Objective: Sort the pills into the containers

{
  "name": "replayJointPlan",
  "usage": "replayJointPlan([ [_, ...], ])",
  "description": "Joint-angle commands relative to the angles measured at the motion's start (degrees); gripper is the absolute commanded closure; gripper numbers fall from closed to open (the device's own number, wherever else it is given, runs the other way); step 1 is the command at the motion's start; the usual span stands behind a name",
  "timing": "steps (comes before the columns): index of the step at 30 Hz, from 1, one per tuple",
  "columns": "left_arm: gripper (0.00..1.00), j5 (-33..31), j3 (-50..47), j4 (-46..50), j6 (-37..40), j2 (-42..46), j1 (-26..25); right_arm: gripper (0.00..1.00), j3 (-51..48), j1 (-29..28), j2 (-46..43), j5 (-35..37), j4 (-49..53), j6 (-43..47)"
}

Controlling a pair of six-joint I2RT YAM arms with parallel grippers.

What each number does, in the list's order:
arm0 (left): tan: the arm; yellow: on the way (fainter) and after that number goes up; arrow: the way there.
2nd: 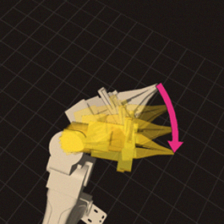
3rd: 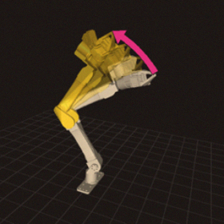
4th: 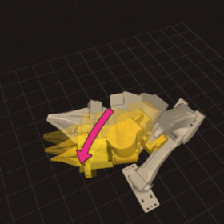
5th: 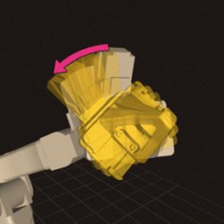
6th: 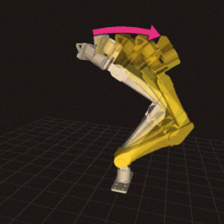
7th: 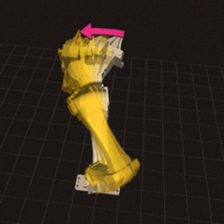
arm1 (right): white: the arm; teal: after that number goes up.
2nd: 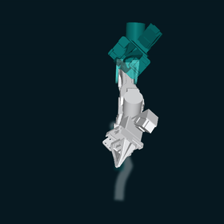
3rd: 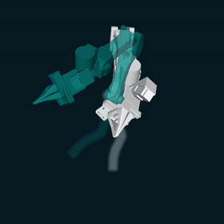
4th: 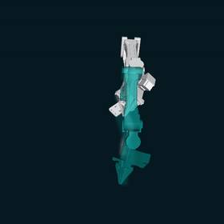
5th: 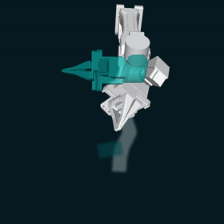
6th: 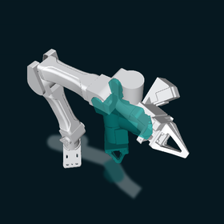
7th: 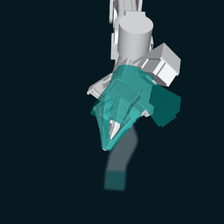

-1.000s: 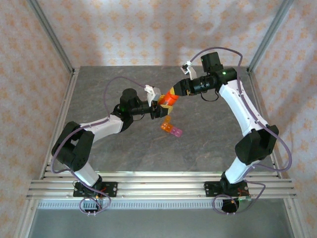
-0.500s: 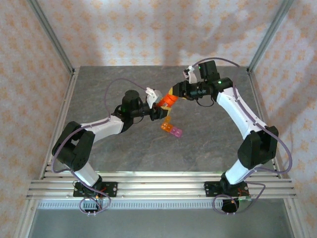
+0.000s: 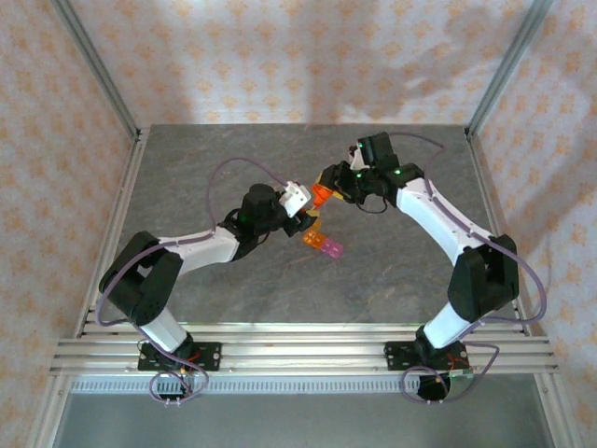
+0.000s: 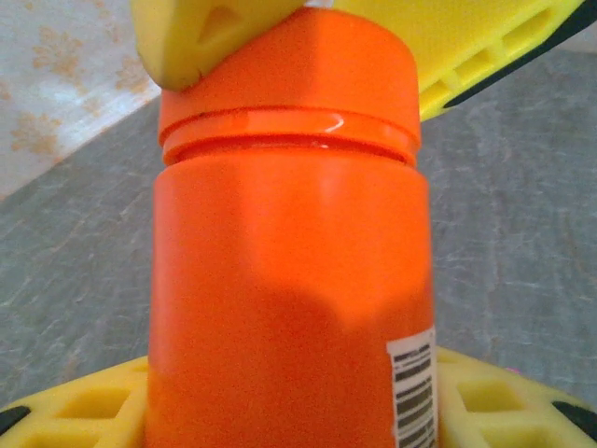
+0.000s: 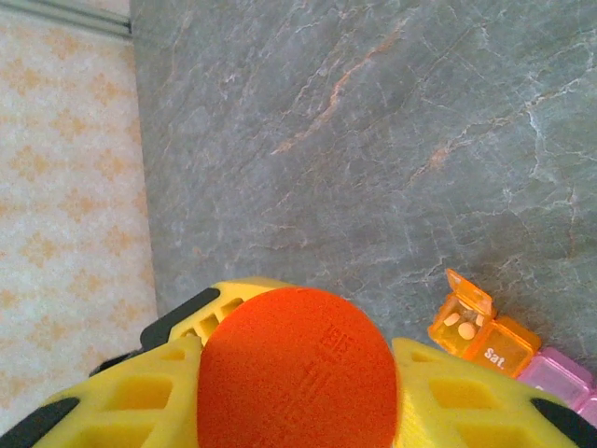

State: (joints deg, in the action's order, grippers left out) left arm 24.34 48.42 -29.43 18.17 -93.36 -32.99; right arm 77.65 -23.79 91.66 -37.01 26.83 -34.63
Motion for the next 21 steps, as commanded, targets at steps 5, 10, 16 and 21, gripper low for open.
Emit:
replayJointPlan([
  [5,1.0,-2.8,0.0,-18.0,4.0,3.5,-3.4,0.6,-1.7,-3.4,1.2,0.4,-2.7,-4.0],
  [10,1.0,-2.3,-0.1,-18.6,2.8,3.0,-3.3,0.6,-1.6,-3.5,1.2,0.6,-2.7,-4.2],
  [16,1.0,-1.7,-0.3,-18.7,2.0,2.4,-3.3,0.51,-0.5,-3.5,0.8,1.6,-2.0,-4.2],
  [21,1.0,-2.5,-0.8,-19.1,1.7,2.1,-3.3,0.44,2.6,-3.5,0.7,3.2,-0.2,-3.6],
])
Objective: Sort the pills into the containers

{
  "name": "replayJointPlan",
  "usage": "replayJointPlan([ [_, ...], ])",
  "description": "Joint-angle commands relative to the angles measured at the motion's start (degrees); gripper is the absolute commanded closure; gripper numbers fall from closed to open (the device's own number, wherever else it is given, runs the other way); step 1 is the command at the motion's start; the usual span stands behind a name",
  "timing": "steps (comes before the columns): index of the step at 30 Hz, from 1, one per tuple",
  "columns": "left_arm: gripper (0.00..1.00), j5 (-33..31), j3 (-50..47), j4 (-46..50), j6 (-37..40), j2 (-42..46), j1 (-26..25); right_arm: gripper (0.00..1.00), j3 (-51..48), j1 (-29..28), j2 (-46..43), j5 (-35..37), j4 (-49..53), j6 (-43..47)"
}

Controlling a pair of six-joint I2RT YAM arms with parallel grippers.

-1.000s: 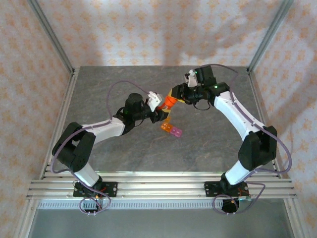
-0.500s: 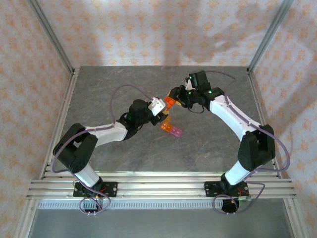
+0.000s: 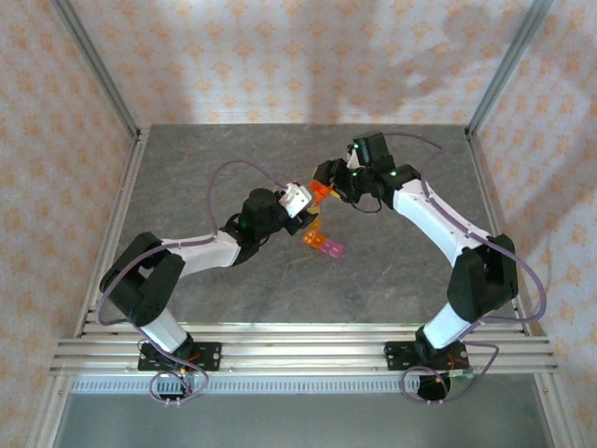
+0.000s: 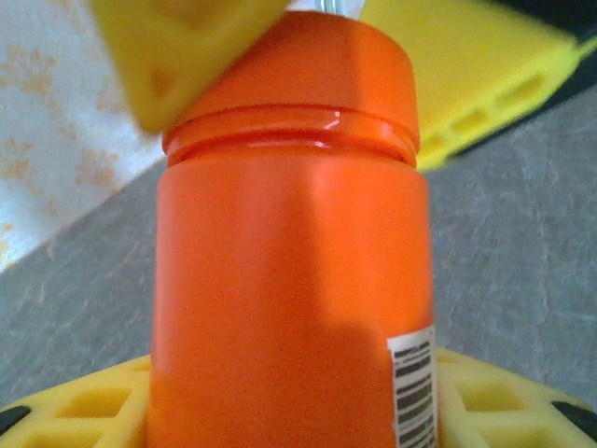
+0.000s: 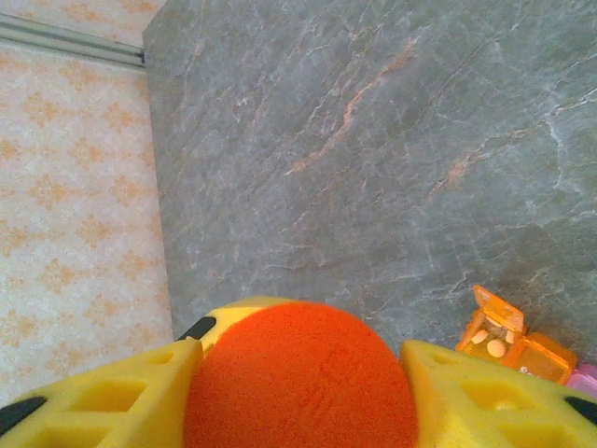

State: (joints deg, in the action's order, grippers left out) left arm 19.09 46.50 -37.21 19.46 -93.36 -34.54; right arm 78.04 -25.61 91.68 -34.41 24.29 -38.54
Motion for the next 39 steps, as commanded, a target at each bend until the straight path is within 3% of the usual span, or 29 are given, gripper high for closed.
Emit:
replayJointPlan([
  [1,1.0,2.7,1.0,-11.3,0.5,2.2,-1.7,0.43,2.9,-1.6,0.6,1.1,2.8,0.4],
  [4,1.0,2.4,0.6,-11.3,0.6,2.6,-1.4,0.4,4.7,-1.7,0.7,1.5,3.2,0.2],
  [10,1.0,2.4,-0.1,-11.7,0.0,2.6,-1.0,0.2,8.1,-1.4,0.7,2.6,4.7,0.9],
  [15,1.0,2.9,-0.6,-11.7,-0.3,2.7,-0.9,0.13,12.6,-0.5,0.9,2.4,6.5,2.2],
  [21,1.0,4.3,-0.9,-11.7,-1.1,2.9,-0.4,0.11,16.6,2.3,0.7,2.0,9.2,5.1],
  [29,1.0,10.2,-0.8,-11.8,-5.3,4.2,2.3,0.11,12.6,9.1,-4.1,-2.0,6.7,8.7],
  [39,1.0,26.9,3.1,-12.8,-18.7,3.2,7.2,0.19,12.0,11.3,-7.6,-16.2,13.2,37.5],
])
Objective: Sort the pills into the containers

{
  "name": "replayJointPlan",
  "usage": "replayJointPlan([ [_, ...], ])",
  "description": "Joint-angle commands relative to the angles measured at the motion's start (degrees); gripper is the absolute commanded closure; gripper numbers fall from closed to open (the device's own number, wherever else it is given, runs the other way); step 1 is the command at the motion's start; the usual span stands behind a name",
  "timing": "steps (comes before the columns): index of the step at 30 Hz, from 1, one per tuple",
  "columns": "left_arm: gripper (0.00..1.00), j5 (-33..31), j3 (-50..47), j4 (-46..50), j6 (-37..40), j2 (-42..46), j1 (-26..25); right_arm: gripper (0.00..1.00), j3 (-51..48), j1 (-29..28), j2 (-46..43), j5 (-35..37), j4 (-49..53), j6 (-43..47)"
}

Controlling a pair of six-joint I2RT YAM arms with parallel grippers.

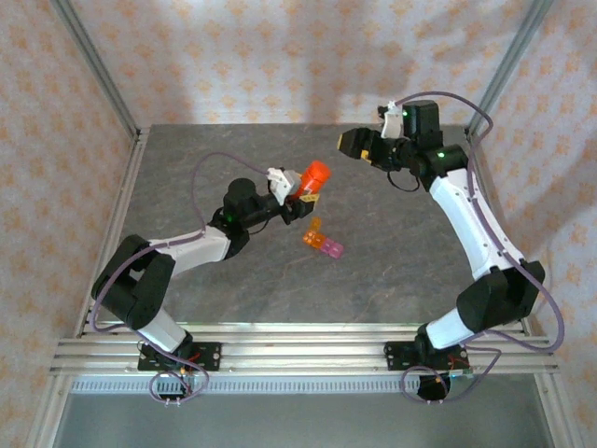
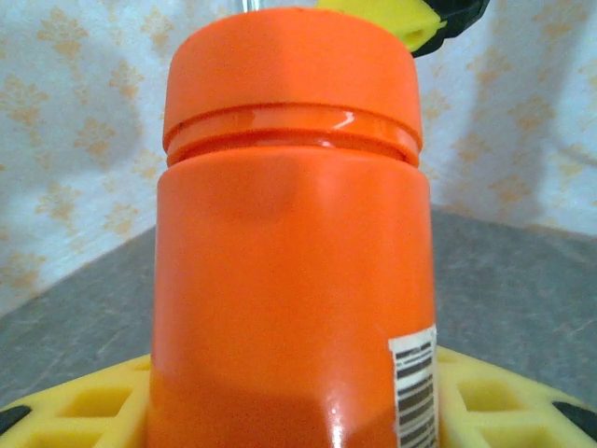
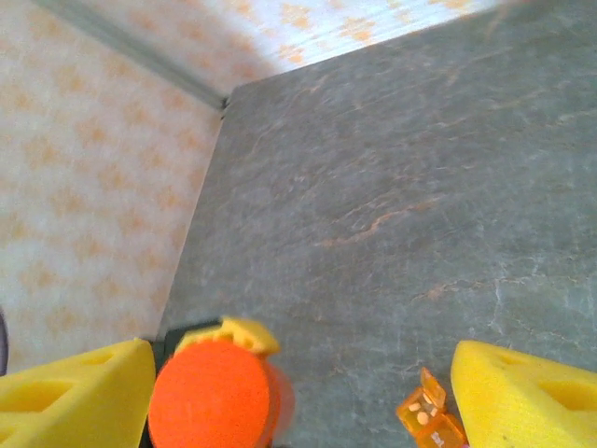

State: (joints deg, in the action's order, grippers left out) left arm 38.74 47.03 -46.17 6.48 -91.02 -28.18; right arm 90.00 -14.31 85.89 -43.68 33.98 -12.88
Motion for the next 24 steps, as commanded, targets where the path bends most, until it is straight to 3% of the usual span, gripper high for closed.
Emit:
replayJointPlan([
  [1,1.0,8.2,2.7,-4.4,-6.6,0.7,1.1,0.2,0.5,0.0,-1.6,-8.9,4.5,13.1],
  [6,1.0,11.4,3.8,-4.7,-9.2,-0.1,1.6,0.25,3.6,0.0,1.7,-15.9,9.0,16.4],
  [24,1.0,14.2,5.5,-3.8,-11.3,-1.3,1.6,0.26,6.5,-2.7,5.2,-19.0,10.9,18.4],
])
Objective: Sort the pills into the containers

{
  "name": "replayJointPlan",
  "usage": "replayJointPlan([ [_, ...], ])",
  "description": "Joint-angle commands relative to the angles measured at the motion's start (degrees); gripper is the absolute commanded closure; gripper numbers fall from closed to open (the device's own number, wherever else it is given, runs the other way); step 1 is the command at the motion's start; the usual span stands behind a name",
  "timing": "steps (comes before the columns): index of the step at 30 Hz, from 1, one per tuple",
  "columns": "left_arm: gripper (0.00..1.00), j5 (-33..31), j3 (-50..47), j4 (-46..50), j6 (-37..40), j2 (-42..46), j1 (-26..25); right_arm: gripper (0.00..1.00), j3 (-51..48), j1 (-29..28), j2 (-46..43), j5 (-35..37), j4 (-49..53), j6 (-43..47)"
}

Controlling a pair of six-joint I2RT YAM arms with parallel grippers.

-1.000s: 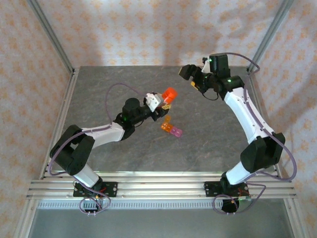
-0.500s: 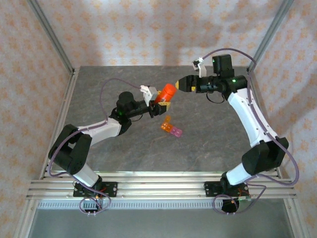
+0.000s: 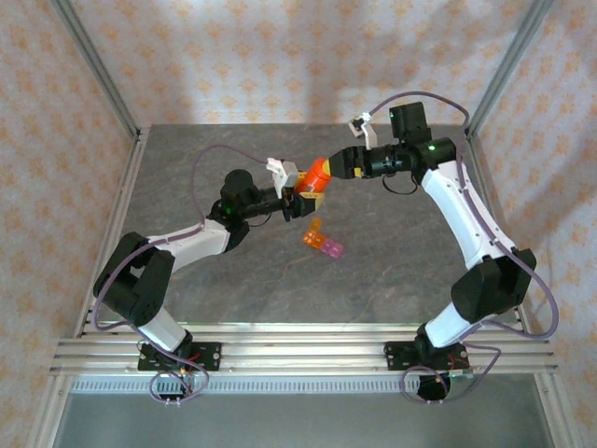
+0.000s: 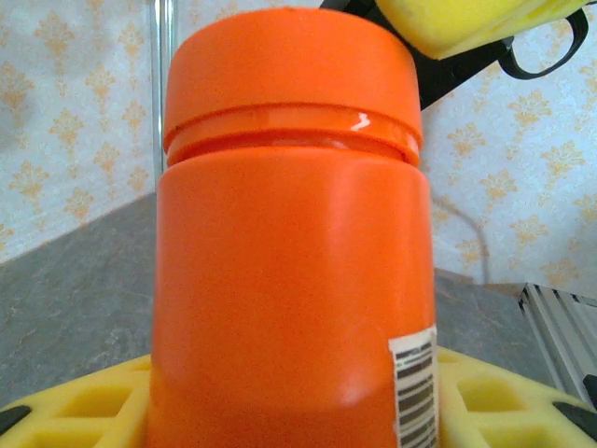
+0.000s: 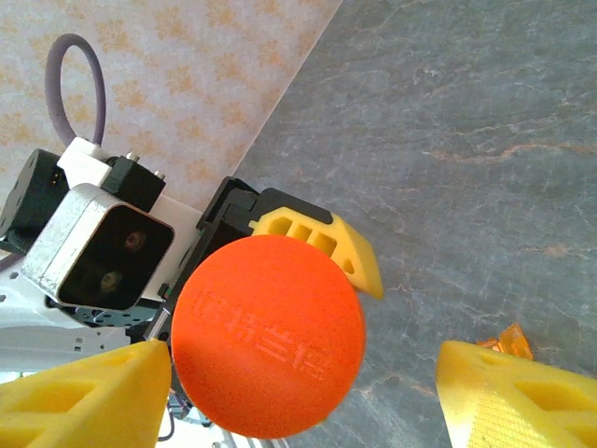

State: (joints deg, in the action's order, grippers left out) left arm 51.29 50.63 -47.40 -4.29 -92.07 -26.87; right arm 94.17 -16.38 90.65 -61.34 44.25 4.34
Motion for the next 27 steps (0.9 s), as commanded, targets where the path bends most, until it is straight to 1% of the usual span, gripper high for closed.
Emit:
replayJointPlan([
  [1,1.0,1.7,1.9,-2.4,-0.5,-0.3,0.2,0.26,2.6,-0.9,0.7,-1.2,0.7,1.1],
  [5,1.0,1.8,2.0,-2.3,-0.5,-0.4,0.3,0.3,3.3,-1.6,1.4,-1.1,1.1,1.1],
  [8,1.0,1.8,2.0,-2.3,-0.6,-0.4,0.2,0.39,3.8,-1.9,2.0,-0.9,1.4,1.0],
  [12,1.0,1.9,2.1,-2.3,-0.6,-0.5,0.2,0.57,3.7,-2.1,2.4,-0.9,1.5,0.9],
  [14,1.0,1.9,2.1,-2.5,-0.6,-0.5,0.2,0.61,3.3,-2.3,2.5,-0.1,1.5,0.1],
  [16,1.0,1.3,2.3,-2.4,-0.5,-0.5,0.2,0.62,2.1,-2.8,2.1,1.1,0.7,-1.5],
  [20,1.0,-0.3,2.7,-1.2,1.0,-0.2,0.1,0.64,-1.9,-4.3,1.2,8.5,-3.1,-10.3],
  [23,1.0,-3.4,2.4,1.2,5.3,0.8,-0.7,0.66,-6.0,-4.9,0.5,13.1,-7.1,-19.7],
  [27,1.0,-7.4,2.1,5.3,11.8,2.3,-2.3,0.66,-11.8,-5.6,-1.2,17.7,-13.1,-32.9],
])
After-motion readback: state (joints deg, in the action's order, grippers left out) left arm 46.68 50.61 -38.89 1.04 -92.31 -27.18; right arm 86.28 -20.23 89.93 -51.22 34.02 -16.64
